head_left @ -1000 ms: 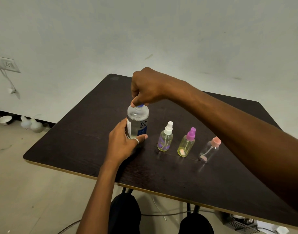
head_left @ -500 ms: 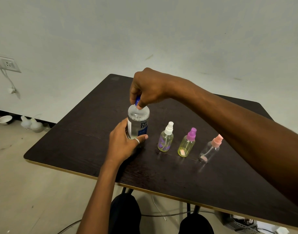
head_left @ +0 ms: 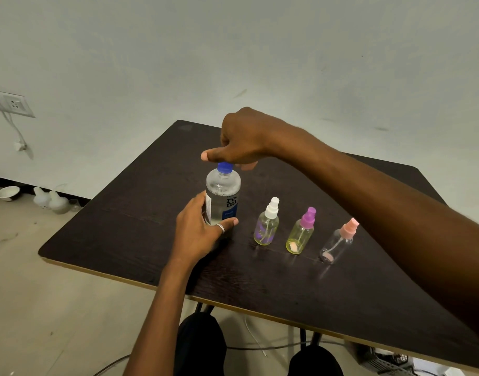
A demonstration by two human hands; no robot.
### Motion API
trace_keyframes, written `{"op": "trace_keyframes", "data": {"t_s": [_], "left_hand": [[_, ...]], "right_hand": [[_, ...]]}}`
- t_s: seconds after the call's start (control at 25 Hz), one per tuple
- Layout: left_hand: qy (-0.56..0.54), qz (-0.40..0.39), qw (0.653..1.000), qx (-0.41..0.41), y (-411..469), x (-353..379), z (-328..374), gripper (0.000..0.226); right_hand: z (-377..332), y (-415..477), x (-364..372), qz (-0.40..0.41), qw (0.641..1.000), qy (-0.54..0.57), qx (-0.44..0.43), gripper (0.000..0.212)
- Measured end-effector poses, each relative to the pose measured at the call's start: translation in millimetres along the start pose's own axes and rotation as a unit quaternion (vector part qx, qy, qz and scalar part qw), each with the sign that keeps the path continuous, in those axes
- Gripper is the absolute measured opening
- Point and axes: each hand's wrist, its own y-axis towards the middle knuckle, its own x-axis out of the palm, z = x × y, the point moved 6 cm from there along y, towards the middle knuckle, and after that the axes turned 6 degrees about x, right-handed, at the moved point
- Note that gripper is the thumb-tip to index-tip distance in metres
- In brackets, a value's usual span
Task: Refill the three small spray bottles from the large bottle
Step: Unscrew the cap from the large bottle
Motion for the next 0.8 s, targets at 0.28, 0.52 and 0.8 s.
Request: {"op": "trace_keyframes", "data": {"t_s": [0.28,0.52,0.8], "left_hand": [[0.003,0.002,1.0,-0.003,0.7,0.2,-1.2,0.073],[0.006,0.004,1.0,0.0,0.7,0.3,-2.4,0.075],[0.006,0.003,1.0,0.002,2.2,0.8,-5.7,0.078]], "right_hand": [[-7.4,5.3,10.2,0.001,0.999,-0.047,0.019,0.036],[-11.6,5.3,8.4,-0.03,0.995,-0.067,-0.066,0.024],[-10.6,-1.4,3.4,-0.076,0.988,-0.018,-0.131,0.028]]}}
